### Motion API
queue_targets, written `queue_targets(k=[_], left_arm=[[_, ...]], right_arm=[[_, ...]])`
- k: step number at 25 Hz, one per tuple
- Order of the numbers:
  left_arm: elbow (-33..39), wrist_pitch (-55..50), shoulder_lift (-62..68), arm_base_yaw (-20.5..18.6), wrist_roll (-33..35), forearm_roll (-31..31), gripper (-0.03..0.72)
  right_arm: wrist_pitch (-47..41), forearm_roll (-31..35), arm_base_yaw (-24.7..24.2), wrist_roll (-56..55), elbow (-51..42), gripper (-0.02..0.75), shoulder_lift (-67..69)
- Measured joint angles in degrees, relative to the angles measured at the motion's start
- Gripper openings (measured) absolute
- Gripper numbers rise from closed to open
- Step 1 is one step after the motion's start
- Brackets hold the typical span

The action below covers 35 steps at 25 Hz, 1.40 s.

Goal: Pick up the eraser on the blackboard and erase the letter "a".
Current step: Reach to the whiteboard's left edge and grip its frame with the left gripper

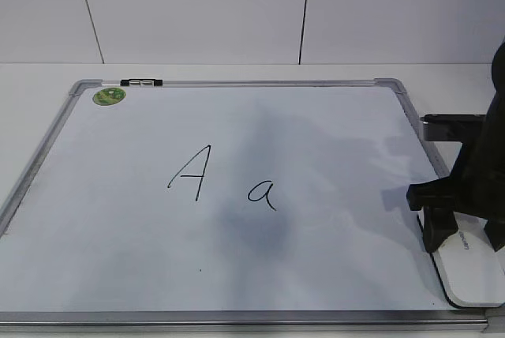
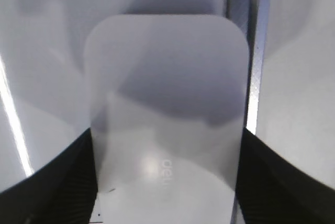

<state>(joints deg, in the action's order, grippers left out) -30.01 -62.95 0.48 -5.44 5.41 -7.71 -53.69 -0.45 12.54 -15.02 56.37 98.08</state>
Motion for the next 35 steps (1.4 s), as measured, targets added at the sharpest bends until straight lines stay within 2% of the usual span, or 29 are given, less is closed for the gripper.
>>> queue_targets(k=[7,23,35], left_arm=[[0.0,0.0,0.0,-0.1,0.0,0.0,0.235],[0.0,0.0,0.0,-0.1,0.0,0.0,0.235],[0.0,0.0,0.0,-0.1,0.0,0.0,0.235]], right_arm=[[-1.8,0.4,0.0,0.0,0.9,0.55,0.3],[-11.3,0.4,0.0,0.2,11.4,0.55,0.4],[-12.5,3.0,0.1,2.2,16.5,0.55,0.4]])
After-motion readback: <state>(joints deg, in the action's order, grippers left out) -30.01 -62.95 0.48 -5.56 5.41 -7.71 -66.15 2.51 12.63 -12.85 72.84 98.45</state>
